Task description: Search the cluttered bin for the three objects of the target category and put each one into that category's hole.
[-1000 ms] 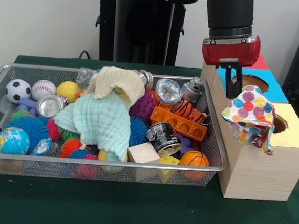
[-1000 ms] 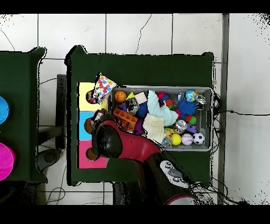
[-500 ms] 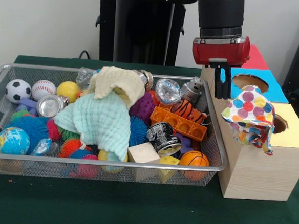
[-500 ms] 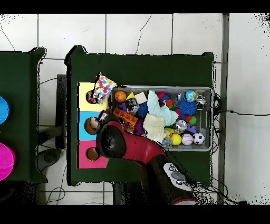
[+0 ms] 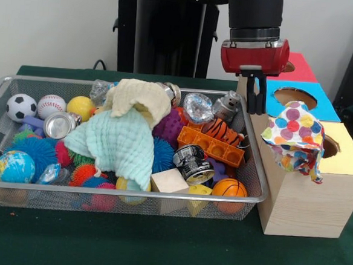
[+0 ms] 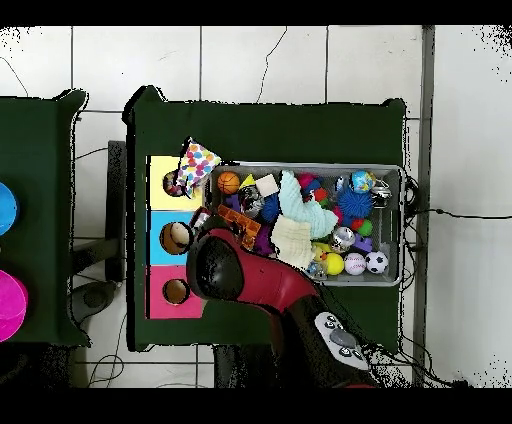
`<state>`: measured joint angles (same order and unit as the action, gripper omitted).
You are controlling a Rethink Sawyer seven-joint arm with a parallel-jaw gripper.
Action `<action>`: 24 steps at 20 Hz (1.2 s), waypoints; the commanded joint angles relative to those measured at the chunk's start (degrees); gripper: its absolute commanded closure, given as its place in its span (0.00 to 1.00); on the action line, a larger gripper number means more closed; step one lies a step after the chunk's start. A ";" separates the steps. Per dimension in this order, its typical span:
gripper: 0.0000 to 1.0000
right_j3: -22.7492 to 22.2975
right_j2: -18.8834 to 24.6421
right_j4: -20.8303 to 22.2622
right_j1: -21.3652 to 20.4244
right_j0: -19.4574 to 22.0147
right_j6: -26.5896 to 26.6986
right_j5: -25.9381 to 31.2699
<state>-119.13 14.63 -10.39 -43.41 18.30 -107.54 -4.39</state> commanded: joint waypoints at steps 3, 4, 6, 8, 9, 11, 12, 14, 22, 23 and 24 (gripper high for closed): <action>1.00 7.07 -0.59 -0.60 -0.89 2.43 -4.04 13.20; 1.00 7.88 -0.84 -0.51 -0.89 2.42 -3.67 14.31; 1.00 8.85 -1.45 -0.26 -1.14 2.39 -3.35 16.18; 1.00 9.24 -1.48 0.33 -1.40 2.83 -2.97 17.26; 1.00 9.56 -1.38 0.77 -1.32 3.14 -2.67 17.46; 1.00 10.42 -1.26 1.66 -1.03 3.55 -2.10 17.52; 1.00 11.17 -1.59 2.06 -0.85 3.50 -1.80 17.74; 1.00 12.49 -1.85 2.57 -0.32 3.56 -1.37 18.61; 1.00 16.52 -1.97 5.36 0.15 4.64 0.94 22.05; 1.00 17.07 -1.73 5.78 0.31 4.90 1.30 22.13; 1.00 18.04 -1.53 6.25 0.81 5.21 1.77 22.34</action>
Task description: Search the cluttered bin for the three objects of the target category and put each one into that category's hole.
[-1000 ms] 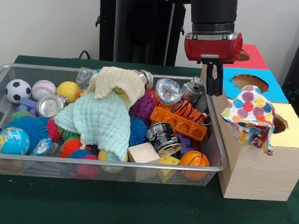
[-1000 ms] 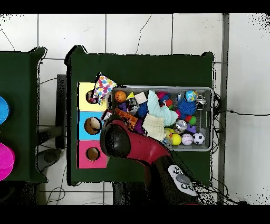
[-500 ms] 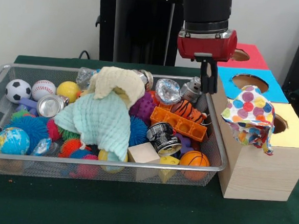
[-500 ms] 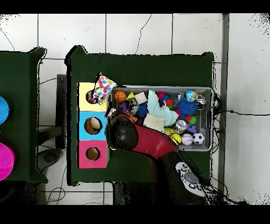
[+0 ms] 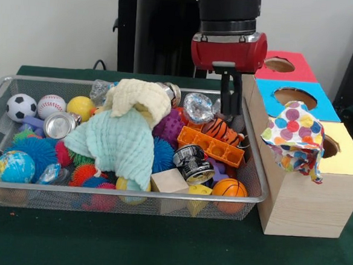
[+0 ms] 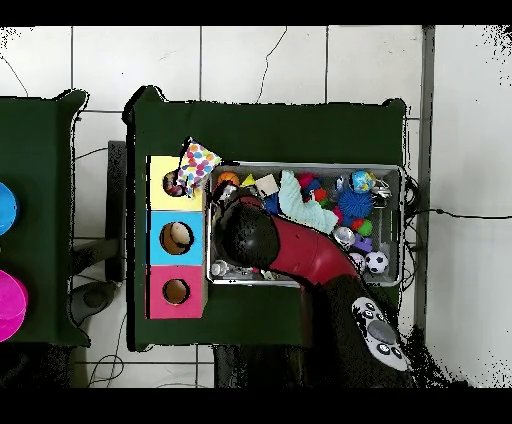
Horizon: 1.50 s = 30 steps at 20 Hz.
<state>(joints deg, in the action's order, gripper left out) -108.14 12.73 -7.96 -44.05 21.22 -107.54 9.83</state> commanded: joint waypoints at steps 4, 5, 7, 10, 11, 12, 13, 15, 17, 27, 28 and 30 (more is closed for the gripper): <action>1.00 8.60 1.10 5.29 3.12 2.70 1.62 6.66; 1.00 9.13 1.19 5.55 3.54 2.57 1.51 6.53; 1.00 10.10 1.50 5.95 4.40 2.43 1.21 6.48; 1.00 12.31 1.57 6.85 6.26 2.22 1.18 5.95; 1.00 12.84 1.82 7.18 6.92 2.32 1.25 5.58; 1.00 13.30 2.16 7.40 7.51 2.46 1.23 5.48; 1.00 13.64 2.43 7.71 7.98 2.54 1.12 5.08; 1.00 14.19 3.44 8.30 9.02 2.92 1.08 4.37; 1.00 14.79 4.99 8.76 10.18 3.41 1.26 3.93; 1.00 13.65 8.63 9.36 10.26 4.20 -0.78 3.30; 1.00 13.23 9.10 9.44 10.20 4.35 -1.09 2.93; 1.00 12.52 10.25 9.40 10.11 4.83 -1.34 2.64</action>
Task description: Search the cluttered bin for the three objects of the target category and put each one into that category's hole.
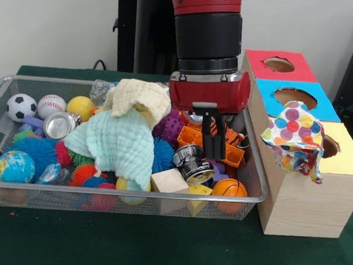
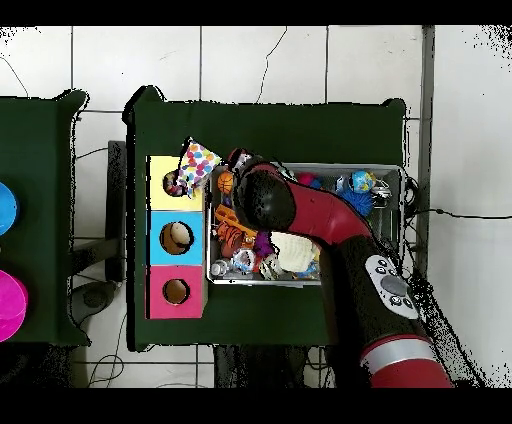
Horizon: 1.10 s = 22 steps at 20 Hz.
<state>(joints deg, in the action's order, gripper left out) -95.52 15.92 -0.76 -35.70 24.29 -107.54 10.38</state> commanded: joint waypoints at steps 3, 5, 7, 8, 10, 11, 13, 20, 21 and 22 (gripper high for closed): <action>1.00 -0.46 7.86 2.23 1.66 2.18 -1.42 2.19; 1.00 -0.06 8.47 2.14 1.57 2.60 -1.09 2.89; 1.00 1.06 8.86 2.42 1.73 2.95 -0.22 3.56; 1.00 1.86 9.02 2.83 1.98 3.12 0.55 3.85; 1.00 3.23 9.12 3.45 2.27 3.34 1.69 4.38; 1.00 3.73 8.94 3.78 2.34 3.31 2.02 4.40; 1.00 4.15 8.54 4.38 2.24 3.27 2.37 4.26; 1.00 6.24 9.38 5.40 2.87 3.49 2.00 4.17; 1.00 6.44 9.40 5.66 2.82 3.46 1.89 4.02; 1.00 6.68 9.28 6.05 2.66 3.32 1.79 3.73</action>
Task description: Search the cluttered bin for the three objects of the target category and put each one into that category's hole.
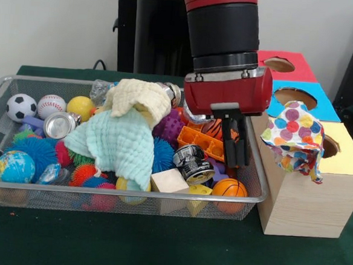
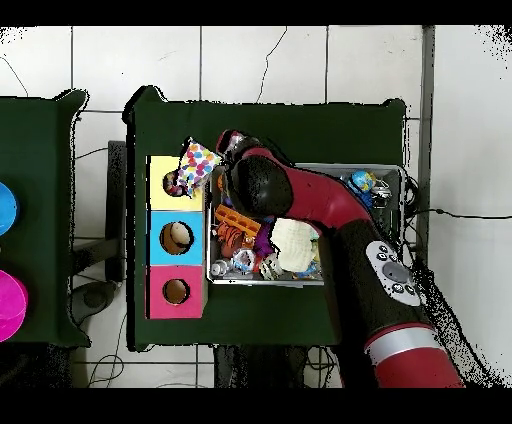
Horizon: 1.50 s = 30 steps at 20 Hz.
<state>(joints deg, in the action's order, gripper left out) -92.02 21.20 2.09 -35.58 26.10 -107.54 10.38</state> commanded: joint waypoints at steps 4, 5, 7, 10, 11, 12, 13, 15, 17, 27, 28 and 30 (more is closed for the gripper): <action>1.00 2.27 5.47 3.15 2.80 2.12 0.60 3.58; 1.00 2.04 5.90 3.05 2.90 2.23 0.17 3.36; 1.00 1.37 6.90 2.97 2.93 2.59 -0.42 2.94; 1.00 0.79 7.33 2.81 3.00 2.84 -1.19 2.79; 1.00 0.38 6.86 2.76 2.82 2.44 -1.86 2.59; 1.00 -0.13 6.01 2.42 2.57 2.02 -2.87 2.55; 1.00 -1.05 5.46 1.75 2.49 1.68 -4.11 2.70; 1.00 -2.40 5.02 0.95 2.56 1.38 -5.84 2.30; 1.00 -2.90 4.92 0.71 2.62 1.19 -6.64 1.63; 1.00 -5.22 4.39 -0.77 2.25 0.55 -9.03 1.40; 1.00 -5.27 4.45 -0.89 2.24 0.54 -9.08 1.38; 1.00 -5.63 4.65 -1.22 2.14 0.66 -9.37 1.34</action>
<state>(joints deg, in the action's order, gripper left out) -92.07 24.12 2.94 -35.50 26.97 -107.54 10.38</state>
